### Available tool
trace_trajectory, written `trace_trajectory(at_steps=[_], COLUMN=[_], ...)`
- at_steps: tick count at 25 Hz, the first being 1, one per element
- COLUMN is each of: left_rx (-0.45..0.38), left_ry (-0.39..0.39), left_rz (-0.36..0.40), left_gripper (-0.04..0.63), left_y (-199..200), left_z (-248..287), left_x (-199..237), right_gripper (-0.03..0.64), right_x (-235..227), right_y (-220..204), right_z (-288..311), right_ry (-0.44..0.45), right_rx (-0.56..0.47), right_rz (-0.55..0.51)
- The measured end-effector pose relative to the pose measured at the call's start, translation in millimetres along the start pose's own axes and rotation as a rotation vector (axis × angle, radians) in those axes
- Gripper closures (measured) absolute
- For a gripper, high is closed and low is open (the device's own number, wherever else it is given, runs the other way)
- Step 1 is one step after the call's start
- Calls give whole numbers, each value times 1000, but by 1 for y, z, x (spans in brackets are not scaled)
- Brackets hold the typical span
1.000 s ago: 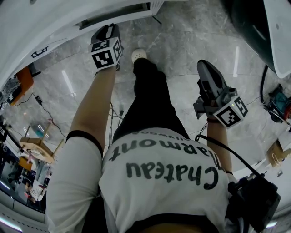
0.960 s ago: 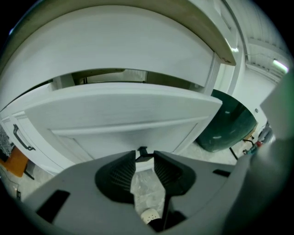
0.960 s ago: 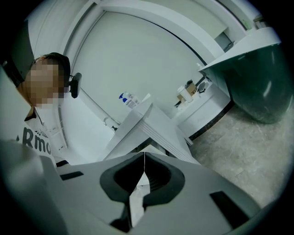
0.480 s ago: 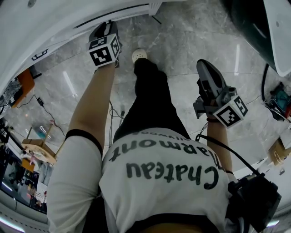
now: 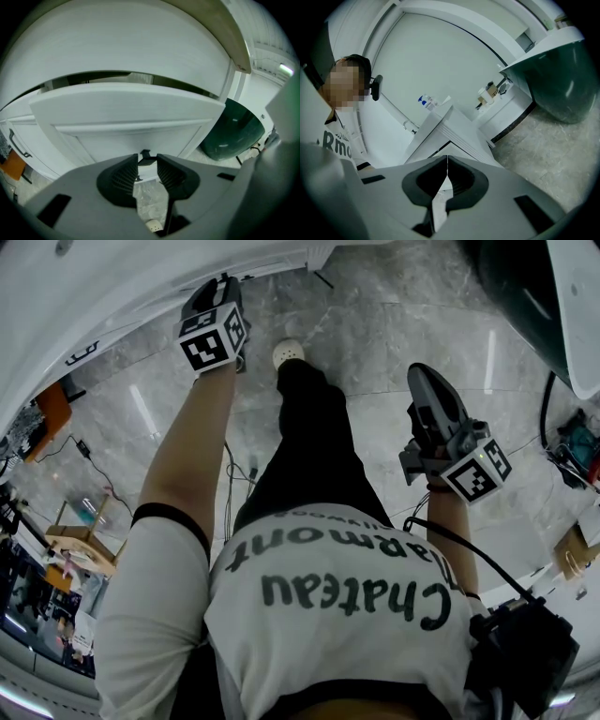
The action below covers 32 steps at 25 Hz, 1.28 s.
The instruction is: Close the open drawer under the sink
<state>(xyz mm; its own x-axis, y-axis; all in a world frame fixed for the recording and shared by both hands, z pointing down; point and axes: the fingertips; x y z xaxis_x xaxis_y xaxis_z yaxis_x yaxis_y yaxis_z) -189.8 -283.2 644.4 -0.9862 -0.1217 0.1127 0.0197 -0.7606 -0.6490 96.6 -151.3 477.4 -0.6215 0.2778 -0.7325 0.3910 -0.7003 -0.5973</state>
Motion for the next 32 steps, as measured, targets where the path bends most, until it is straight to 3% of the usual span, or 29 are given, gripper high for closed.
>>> trace_trajectory(at_steps=[14,26,29,32], left_rx=[-1,68,110,72], left_ry=[-12,-41,3,49], left_rz=[-24,-14,-97,-142], left_gripper=[483,453,442,442], left_y=[6,1,0,0], left_z=[7,27,38,40], left_x=[1,1,4,2], right_gripper=[604,604,604,604], right_x=[0,-1,-2,-2], right_y=[1,4,5,6], right_z=[2,5,6,5], right_ry=[-4,-1,-5,-4], right_rx=[-11,-13,-14,-21], right_rz=[13,7,2,4])
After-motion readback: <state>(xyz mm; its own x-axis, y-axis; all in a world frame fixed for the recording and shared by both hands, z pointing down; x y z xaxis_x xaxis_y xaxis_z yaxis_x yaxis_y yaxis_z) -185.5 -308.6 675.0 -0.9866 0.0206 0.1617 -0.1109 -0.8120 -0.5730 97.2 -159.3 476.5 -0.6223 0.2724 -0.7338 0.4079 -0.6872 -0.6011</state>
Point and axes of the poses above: the fingertips, and each gripper's own axes: z forward along the fingers, x to its left, y out of its top, and after that the axes turned 3 degrees about x, right-handed
